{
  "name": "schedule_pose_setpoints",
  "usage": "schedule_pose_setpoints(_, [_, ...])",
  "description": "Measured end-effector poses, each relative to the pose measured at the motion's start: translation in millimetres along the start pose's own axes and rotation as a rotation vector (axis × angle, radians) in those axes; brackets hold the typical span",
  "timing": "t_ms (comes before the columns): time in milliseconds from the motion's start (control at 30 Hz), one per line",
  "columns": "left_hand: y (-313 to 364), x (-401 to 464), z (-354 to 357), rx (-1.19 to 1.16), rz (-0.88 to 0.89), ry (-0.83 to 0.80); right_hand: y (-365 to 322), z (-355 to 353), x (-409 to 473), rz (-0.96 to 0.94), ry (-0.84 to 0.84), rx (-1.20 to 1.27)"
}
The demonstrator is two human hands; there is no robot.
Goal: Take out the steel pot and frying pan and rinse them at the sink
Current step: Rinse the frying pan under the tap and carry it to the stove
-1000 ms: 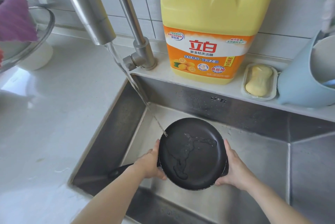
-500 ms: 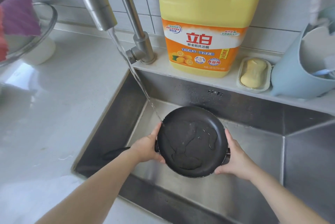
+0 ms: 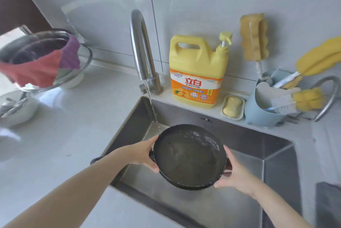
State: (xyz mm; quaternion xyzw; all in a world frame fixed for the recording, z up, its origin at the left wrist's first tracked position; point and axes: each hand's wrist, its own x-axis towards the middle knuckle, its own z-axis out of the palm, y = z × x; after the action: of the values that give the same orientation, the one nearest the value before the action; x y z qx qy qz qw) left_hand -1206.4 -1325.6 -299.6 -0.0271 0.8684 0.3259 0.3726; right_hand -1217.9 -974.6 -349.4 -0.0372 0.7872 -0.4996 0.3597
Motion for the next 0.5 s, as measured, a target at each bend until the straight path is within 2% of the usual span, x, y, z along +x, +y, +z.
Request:
schedule_pose_setpoints(300, [5.5,-63.4,-35.0,-0.018,0.086,0.122,-71.4,5.2,-12.3,-0.114,0.012,-0.035])
schedule_pose_setpoints(500, [15.4,-103.6,-75.2,0.112,0.028,0.187,-101.4,23.8,-12.7,-0.176,-0.014,0.021])
